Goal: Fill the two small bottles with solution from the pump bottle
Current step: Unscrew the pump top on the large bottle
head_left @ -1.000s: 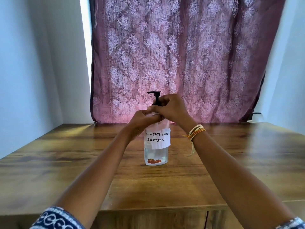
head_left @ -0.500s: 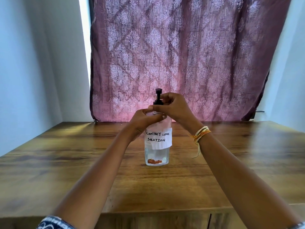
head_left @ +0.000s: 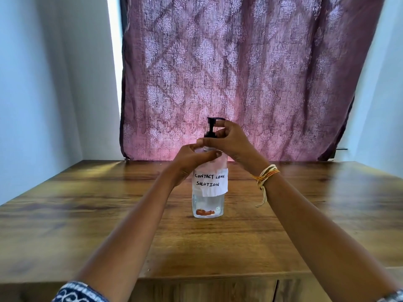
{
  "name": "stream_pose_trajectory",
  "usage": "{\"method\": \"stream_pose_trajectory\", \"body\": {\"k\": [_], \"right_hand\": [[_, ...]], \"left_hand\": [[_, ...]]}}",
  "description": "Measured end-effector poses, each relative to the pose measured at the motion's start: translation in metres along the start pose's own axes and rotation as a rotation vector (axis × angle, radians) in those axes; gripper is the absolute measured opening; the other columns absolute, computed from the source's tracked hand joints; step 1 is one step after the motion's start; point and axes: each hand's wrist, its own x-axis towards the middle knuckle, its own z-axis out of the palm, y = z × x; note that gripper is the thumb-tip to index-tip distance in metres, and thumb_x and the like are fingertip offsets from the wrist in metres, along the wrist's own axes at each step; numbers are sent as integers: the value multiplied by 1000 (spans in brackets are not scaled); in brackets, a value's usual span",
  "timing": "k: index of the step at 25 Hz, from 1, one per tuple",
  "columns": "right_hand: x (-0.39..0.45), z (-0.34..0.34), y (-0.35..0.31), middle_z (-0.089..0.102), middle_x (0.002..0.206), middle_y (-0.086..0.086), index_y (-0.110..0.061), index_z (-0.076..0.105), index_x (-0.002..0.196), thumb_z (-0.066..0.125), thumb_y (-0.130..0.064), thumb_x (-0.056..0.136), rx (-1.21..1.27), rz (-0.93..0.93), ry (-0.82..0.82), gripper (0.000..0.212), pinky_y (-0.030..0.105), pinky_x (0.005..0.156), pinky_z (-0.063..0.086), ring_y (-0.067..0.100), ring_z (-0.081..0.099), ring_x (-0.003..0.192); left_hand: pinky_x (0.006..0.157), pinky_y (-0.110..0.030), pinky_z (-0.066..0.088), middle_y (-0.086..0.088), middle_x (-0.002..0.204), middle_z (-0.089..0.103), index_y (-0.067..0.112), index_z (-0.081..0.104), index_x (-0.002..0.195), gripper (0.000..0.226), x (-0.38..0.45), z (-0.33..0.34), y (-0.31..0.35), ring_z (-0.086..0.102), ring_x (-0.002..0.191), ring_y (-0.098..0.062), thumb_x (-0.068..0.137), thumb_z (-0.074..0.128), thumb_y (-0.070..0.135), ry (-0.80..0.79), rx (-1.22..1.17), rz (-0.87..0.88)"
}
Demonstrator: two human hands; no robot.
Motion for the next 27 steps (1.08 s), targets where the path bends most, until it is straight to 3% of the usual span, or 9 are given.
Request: {"method": "stream_pose_trajectory", "body": {"k": [3,6,9,14,18,21,23,25,27], "right_hand": [[-1,-2,3,72,83,13,-11,62,108,86,-8,66,70,8,43,49,41,78,57,27,70,78],[-3,-5,3,74,89,11,-9,67,100,74,7,74,109,3,-32,32,34,78,59,20,71,78],[-4,-5,2,73,93,12,-7,69,98,69,8,77,112,-11,-96,26,35,84,57,22,69,85],[-1,1,2,70,98,29,-8,63,113,90,-21,63,-6,10,47,58,47,84,56,36,71,90],[-5,0,3,74,89,18,-8,66,104,82,-5,71,30,-11,63,37,40,77,59,28,73,79],[-4,-1,-1,74,94,19,-7,68,102,72,0,76,6,-64,13,27,46,83,58,33,72,86],[-1,1,-4,72,100,18,-9,64,112,78,-9,75,-63,-69,-6,40,46,85,58,33,71,93],[1,3,-3,71,95,16,-13,60,120,88,-25,66,-157,-48,27,62,40,77,57,27,70,85],[1,3,-1,72,87,15,-14,59,118,89,-27,63,-150,-30,66,64,36,71,55,24,70,77]], "left_hand": [[95,-48,55,-13,98,77,11,76,93,41,1,0,-1,73,95,-31,60,86,33,0,0,-3],[95,-50,54,-15,100,76,6,75,99,52,1,0,-2,72,99,-34,58,86,36,6,10,1],[96,-50,54,-14,100,77,8,75,99,48,2,-1,-3,72,98,-33,60,86,35,0,4,3],[93,-47,56,-11,99,77,14,75,96,37,1,0,-2,73,94,-29,64,84,32,-3,3,5],[92,-46,56,-12,98,77,12,76,95,46,0,0,-2,73,94,-30,58,85,38,0,10,1],[92,-47,56,-13,99,77,8,74,100,54,1,0,-2,73,94,-30,57,85,39,5,21,-4],[93,-47,56,-12,100,76,9,73,102,54,1,0,-2,73,96,-30,59,85,38,3,8,-2],[92,-47,56,-11,100,77,14,74,101,48,1,-1,-3,73,95,-30,60,85,36,2,-5,5],[92,-47,56,-11,99,77,14,74,99,44,1,0,-3,73,94,-29,62,85,34,0,-10,0]]}}
